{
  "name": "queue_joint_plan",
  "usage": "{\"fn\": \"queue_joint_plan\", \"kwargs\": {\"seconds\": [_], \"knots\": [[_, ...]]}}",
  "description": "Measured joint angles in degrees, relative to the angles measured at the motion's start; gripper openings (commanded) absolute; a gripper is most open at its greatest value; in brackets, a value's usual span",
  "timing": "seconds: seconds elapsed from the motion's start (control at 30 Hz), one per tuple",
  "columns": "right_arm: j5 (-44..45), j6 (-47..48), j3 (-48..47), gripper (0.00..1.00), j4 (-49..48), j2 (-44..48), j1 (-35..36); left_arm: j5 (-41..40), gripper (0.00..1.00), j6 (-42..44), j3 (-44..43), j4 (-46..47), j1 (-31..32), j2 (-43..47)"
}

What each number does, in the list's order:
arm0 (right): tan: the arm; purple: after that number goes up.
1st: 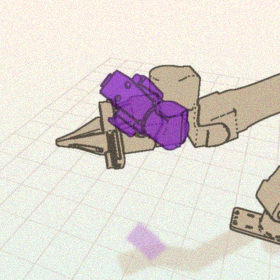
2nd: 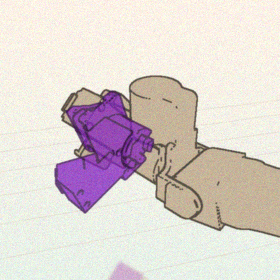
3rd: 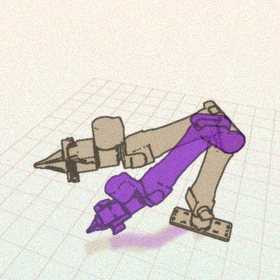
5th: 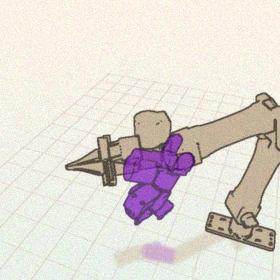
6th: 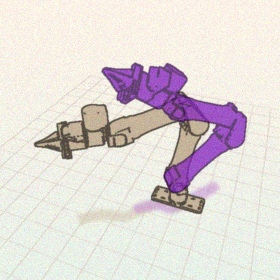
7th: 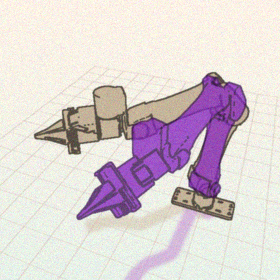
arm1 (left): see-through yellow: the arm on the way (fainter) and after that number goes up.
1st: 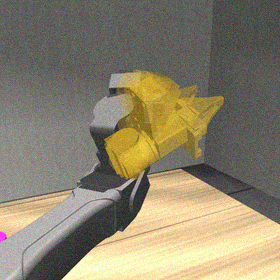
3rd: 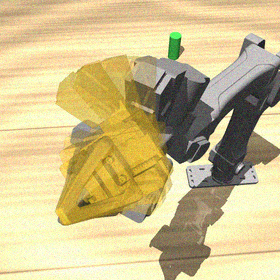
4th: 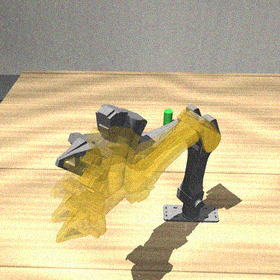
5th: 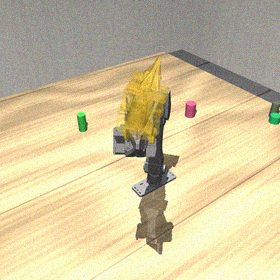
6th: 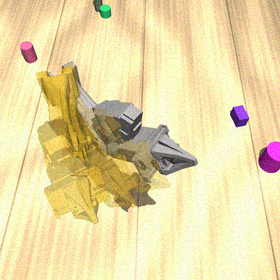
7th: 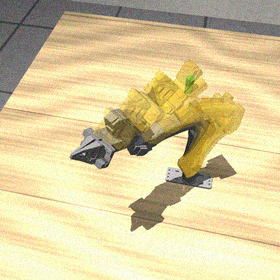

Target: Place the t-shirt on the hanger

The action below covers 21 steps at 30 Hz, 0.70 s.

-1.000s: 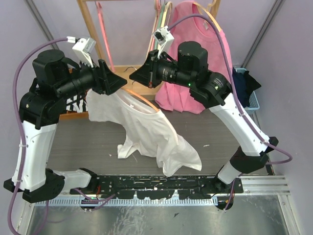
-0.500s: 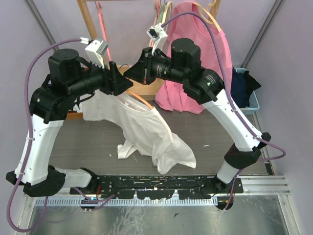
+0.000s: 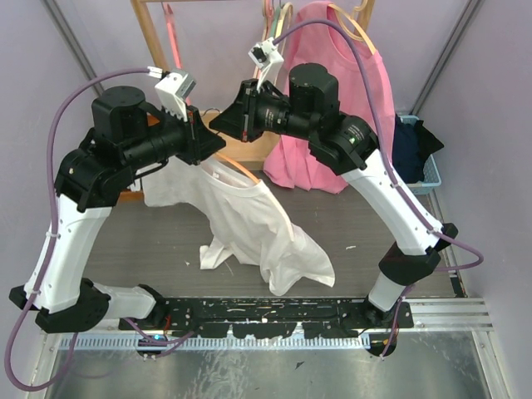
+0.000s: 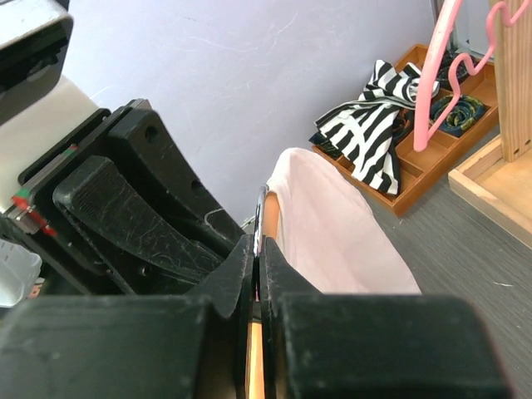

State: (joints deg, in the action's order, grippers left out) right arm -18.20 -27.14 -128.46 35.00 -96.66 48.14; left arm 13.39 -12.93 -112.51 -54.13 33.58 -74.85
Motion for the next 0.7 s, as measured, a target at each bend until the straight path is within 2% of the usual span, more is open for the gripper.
{"fn": "queue_joint_plan", "kwargs": {"seconds": [0.07, 0.2, 0.23, 0.4, 0.47, 0.57, 0.7], "knots": [[0.22, -0.02, 0.09, 0.01, 0.04, 0.0, -0.09, -0.37, 0.01, 0.5, -0.11, -0.07, 0.42, -0.22], [0.61, -0.13, 0.76, 0.01, -0.76, 0.11, -0.33, -0.74, 0.0, 0.9, -0.61, -0.2, 0.83, -0.7], [0.7, -0.22, 1.16, 0.04, -1.09, 0.22, -0.33, -0.87, 0.0, 0.92, -0.61, -0.31, 0.83, -0.7], [1.01, -0.74, 3.98, 0.33, -2.16, 1.62, -0.22, -1.36, 0.0, 1.01, -1.22, -2.38, 1.07, -0.74], [1.42, -0.72, 4.5, 0.41, -1.99, 2.67, -0.11, -1.88, 0.0, 1.01, -1.75, -3.74, 1.03, -0.74], [2.51, -0.22, 4.63, 0.5, -1.27, 5.05, -0.09, -2.51, 0.0, 1.14, -3.28, -5.4, 0.96, -0.74], [4.57, 0.33, 4.66, 0.53, 1.11, 10.29, -0.09, -2.6, 0.0, 1.18, -5.22, -6.78, 0.96, -0.61]]}}
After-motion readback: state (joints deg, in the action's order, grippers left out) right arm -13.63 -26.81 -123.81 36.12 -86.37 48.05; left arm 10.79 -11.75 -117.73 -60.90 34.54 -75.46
